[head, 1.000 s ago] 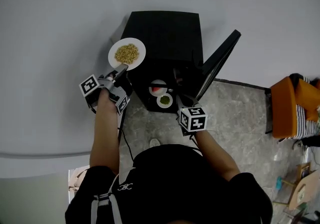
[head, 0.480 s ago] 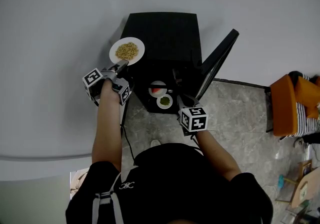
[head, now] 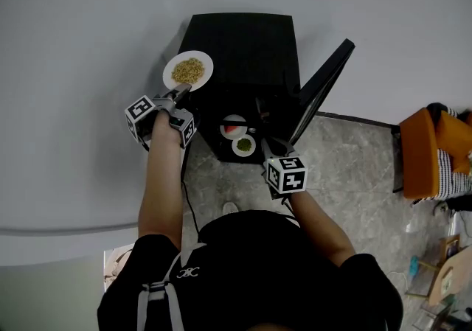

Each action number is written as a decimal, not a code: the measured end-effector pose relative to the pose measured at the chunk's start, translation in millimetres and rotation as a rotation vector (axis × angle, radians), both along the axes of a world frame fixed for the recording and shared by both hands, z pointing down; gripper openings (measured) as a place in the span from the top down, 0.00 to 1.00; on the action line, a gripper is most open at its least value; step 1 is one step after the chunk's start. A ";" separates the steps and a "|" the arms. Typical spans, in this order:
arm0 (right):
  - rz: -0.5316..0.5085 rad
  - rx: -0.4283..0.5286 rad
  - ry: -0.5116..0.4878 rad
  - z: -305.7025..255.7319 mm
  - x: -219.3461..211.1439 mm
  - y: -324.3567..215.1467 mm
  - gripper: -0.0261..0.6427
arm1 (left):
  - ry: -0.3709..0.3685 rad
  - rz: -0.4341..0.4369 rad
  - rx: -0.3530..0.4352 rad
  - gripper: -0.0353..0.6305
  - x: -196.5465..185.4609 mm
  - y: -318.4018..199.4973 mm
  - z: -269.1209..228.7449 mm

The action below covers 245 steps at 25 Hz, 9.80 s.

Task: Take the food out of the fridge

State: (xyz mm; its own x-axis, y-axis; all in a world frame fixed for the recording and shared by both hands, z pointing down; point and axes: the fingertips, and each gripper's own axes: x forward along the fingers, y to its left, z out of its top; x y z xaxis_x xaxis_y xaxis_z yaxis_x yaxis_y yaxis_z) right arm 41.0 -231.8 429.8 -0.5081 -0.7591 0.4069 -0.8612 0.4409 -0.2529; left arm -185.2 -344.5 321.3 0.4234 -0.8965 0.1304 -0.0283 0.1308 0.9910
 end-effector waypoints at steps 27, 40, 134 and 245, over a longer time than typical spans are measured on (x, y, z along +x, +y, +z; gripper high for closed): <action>-0.050 0.083 -0.049 -33.2 -23.0 16.1 0.96 | -0.374 0.072 0.358 0.94 20.2 51.1 -22.5; -0.069 0.136 -0.014 -42.9 -36.2 16.0 0.96 | -1.434 0.176 0.625 0.95 69.7 93.9 5.1; 0.105 -0.170 -0.762 437.9 -78.2 -106.6 0.85 | -1.393 -0.032 0.341 0.95 38.2 114.5 499.4; 0.181 -0.394 -1.274 -126.7 -7.2 -42.8 0.94 | -1.339 -0.027 0.397 0.94 78.6 236.7 -42.8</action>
